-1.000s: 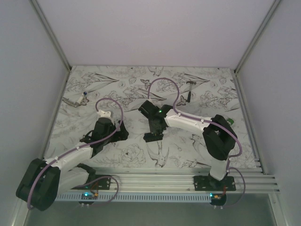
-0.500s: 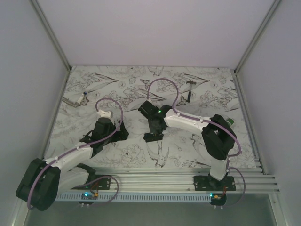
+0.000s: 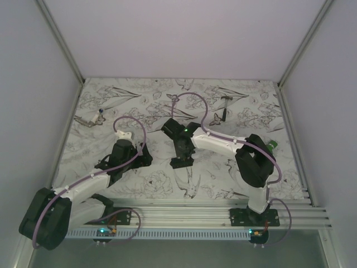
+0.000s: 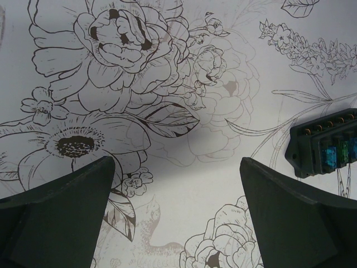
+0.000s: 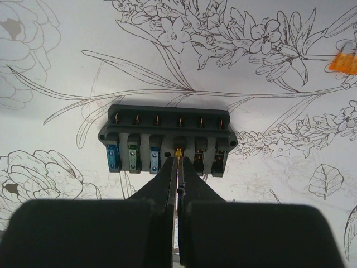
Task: Snap on the fuse box
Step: Install the fuse at the fuse box base.
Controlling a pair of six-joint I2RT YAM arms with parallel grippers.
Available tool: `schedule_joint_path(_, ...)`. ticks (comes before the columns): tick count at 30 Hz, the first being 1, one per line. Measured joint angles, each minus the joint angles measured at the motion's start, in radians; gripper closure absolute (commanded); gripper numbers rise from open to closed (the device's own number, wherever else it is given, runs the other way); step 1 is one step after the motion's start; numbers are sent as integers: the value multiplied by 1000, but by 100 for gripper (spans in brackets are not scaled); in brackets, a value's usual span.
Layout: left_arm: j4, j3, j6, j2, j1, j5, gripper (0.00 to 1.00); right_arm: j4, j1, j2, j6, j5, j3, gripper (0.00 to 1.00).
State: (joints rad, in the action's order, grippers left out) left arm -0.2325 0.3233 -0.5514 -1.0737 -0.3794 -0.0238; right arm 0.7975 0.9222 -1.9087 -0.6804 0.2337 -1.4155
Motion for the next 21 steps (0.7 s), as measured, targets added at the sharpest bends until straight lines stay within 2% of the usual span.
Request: schedule_joint_path(21, 0, 1, 0, -5, 0, 0, 0, -35, 1, 23, -39, 8, 42, 100)
